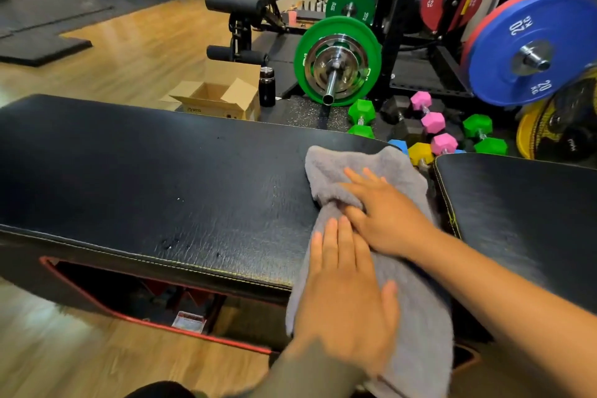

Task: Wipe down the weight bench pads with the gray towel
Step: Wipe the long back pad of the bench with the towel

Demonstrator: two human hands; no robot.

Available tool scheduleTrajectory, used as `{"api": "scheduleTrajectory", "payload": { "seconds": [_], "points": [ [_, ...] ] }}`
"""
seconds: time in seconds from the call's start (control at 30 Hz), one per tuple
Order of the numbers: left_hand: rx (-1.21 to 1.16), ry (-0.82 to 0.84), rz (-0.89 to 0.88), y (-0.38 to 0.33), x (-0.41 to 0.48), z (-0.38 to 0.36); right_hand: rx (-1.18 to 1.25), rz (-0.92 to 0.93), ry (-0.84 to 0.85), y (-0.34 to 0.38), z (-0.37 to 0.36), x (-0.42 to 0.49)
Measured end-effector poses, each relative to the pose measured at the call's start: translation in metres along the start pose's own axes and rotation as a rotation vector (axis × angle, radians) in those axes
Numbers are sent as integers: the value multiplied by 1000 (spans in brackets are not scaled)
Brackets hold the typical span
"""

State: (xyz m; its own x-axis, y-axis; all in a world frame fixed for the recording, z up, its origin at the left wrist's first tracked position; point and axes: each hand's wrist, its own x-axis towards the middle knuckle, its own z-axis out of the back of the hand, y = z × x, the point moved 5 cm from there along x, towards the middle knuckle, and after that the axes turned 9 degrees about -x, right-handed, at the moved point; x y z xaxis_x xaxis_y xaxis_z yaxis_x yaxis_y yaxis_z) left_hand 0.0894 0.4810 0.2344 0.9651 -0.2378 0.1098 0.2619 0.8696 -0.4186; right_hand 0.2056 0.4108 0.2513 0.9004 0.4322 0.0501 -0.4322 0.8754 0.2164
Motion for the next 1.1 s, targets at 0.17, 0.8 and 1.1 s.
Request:
{"api": "scheduleTrajectory", "payload": {
  "seconds": [0.17,0.8,1.1],
  "points": [
    [41,79,64,34,89,17,-81,-69,34,-33,-1,96],
    [-18,-89,181,21,-7,-2,11,318,14,44,-6,18],
    [75,50,177,65,115,30,-122,-59,-33,-4,2,141]
  ]
}}
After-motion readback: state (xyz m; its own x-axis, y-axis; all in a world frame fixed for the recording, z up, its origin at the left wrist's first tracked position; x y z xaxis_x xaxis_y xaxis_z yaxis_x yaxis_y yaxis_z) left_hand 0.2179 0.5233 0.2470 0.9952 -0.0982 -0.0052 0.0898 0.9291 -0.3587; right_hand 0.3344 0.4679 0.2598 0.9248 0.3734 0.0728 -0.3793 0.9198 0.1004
